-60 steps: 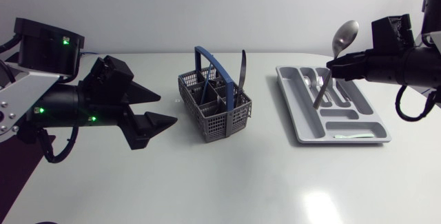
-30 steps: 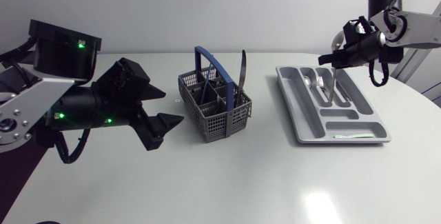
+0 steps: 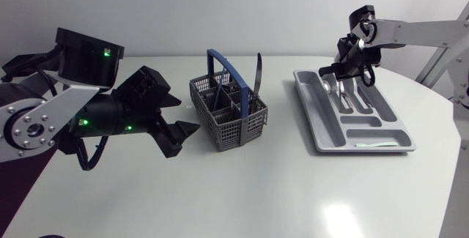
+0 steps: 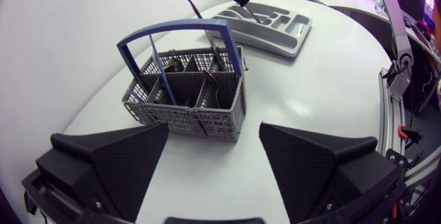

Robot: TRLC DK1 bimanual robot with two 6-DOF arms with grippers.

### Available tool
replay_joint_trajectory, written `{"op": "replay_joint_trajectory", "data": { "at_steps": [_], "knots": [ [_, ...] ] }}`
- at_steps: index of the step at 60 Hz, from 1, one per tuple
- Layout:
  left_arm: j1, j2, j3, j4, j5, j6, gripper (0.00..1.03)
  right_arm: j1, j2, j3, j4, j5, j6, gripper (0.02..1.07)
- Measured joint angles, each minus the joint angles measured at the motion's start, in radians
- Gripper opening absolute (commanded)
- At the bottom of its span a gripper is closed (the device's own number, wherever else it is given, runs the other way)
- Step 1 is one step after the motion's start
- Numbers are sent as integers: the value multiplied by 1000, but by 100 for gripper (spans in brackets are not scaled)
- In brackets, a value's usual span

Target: Unload the cutlery basket into the drawer organizer.

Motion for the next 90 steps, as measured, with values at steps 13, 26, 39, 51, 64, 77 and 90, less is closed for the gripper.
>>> {"op": "replay_joint_trajectory", "data": {
  "at_steps": [13, 26, 39, 51, 64, 77, 90],
  "knots": [
    [-2, 12, 0, 1, 0, 0, 92, 1, 130, 121, -46, 38, 11, 10],
    [-19, 12, 0, 2, 0, -1, 92, 1, 182, 153, -58, 40, 30, 35],
    [-27, 19, 10, 15, -4, -27, 92, 1, 184, 152, -56, 54, 42, 51],
    [-27, 56, 54, 23, -8, -86, 91, 3, 115, 39, 11, 55, 45, 68],
    [-27, 163, 140, 23, -7, -166, 90, 29, -82, -203, 134, 55, 44, 72],
    [-27, 296, 207, 23, 1, -243, 86, 81, -273, -438, 228, 53, 44, 74],
    [-27, 386, 275, 22, 35, -323, 72, 133, -416, -626, 262, 39, 44, 74]
  ]
}}
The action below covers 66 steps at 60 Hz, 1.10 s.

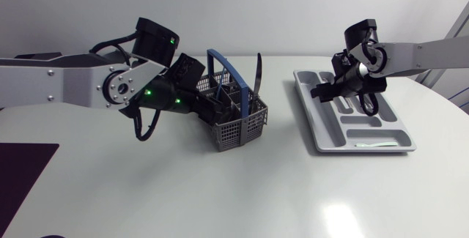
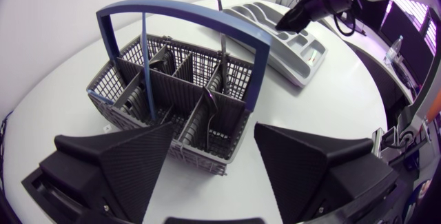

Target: Unload the cutlery basket into the drawer organizer.

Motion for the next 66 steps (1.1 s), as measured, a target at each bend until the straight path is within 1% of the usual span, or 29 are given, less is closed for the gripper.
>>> {"op": "replay_joint_trajectory", "data": {
  "at_steps": [2, 11, 14, 18, 22, 25, 40, 66],
  "knots": [
    [0, 8, 8, 0, 1, -6, 72, 6, -19, -18, 0, -1, 0, 74],
    [-18, 53, 40, 1, 5, -31, 60, 33, -114, -87, 1, -8, 0, 74],
    [-24, 65, 47, 1, 10, -40, 58, 39, -146, -108, 3, -15, 0, 74],
    [-27, 80, 55, 2, 10, -52, 50, 44, -183, -135, 4, -23, 0, 74],
    [-28, 92, 60, 3, 0, -56, 47, 51, -219, -164, 4, -27, 0, 74],
    [-30, 100, 61, 13, -13, -60, 47, 57, -243, -185, 4, -30, 1, 74],
    [-32, 149, 86, 42, -22, -79, 47, 79, -327, -280, 19, -37, 5, 74],
    [-32, 198, 98, 137, -48, -124, 45, 114, -401, -349, 40, -37, 20, 74]
  ]
}}
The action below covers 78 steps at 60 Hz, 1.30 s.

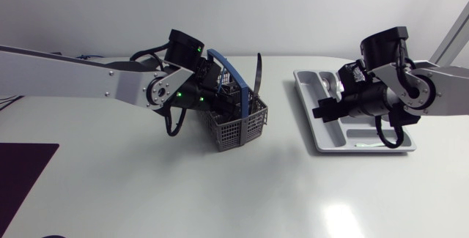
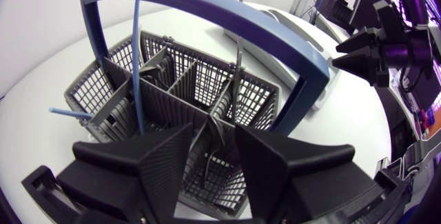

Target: Unload the cutlery basket into the drawer organizer.

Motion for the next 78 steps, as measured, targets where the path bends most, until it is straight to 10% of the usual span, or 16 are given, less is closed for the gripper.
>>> {"op": "replay_joint_trajectory", "data": {
  "at_steps": [26, 50, 78],
  "knots": [
    [-24, 51, 1, 40, -56, -30, 37, 22, -20, -35, 12, 1, 18, 74],
    [-31, 65, 2, 76, -94, -34, 6, 42, -27, -56, 20, 7, 18, 74],
    [8, -49, -131, 187, -34, -63, 4, 64, -55, -77, 22, 12, 18, 74]
  ]
}}
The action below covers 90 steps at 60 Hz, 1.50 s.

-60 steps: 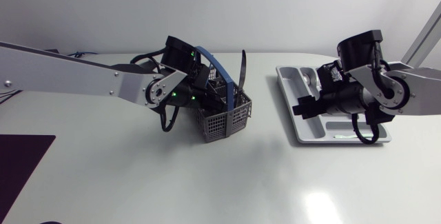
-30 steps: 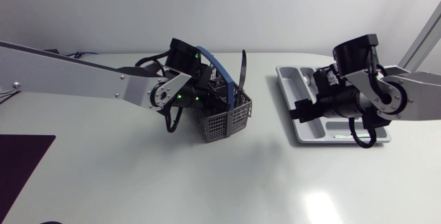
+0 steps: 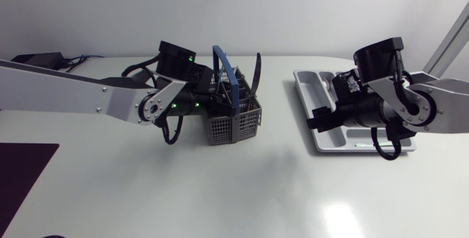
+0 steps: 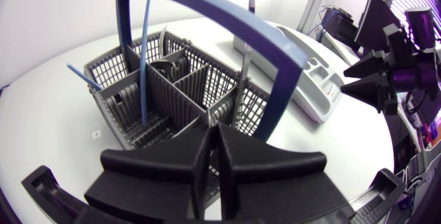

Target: Unload the cutlery basket into the drawer organizer.

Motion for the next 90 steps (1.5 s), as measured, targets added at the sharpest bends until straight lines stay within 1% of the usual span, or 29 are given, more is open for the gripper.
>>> {"op": "replay_joint_trajectory", "data": {
  "at_steps": [7, 17, 25, 35, 40, 46, 51, 55, 68, 71, 80, 90],
  "knots": [
    [26, -56, -28, 11, 74, -4, 4, 4, -13, -16, 6, 0, 0, 74],
    [99, -95, -35, 15, 230, -52, 4, 16, -38, -25, 6, 2, 0, 74],
    [140, -138, -35, 10, 322, -79, 4, 42, -71, -31, 9, -8, 0, 74],
    [171, -259, -32, -58, 413, -94, 4, 57, -129, -31, 13, -63, 0, 74],
    [190, -315, -13, -107, 466, -100, 4, 73, -171, -31, 13, -103, -1, 80],
    [197, -353, 11, -153, 527, -100, 4, 97, -223, -32, 8, -187, -4, 86],
    [179, -372, 16, -185, 572, -100, 4, 115, -262, -32, -11, -259, -8, 86],
    [156, -378, 16, -211, 588, -97, 4, 127, -294, -43, -14, -313, -13, 86],
    [71, -372, 18, -268, 727, -95, 4, 144, -373, -69, -41, -477, -34, 86],
    [54, -362, 23, -275, 747, -95, 4, 143, -380, -69, -41, -512, -35, 86],
    [0, -330, 27, -287, 755, -92, 4, 164, -383, -69, -41, -583, -34, 86],
    [-29, -314, 37, -294, 755, -92, 4, 245, -373, -69, -17, -587, -30, 86]
  ]
}}
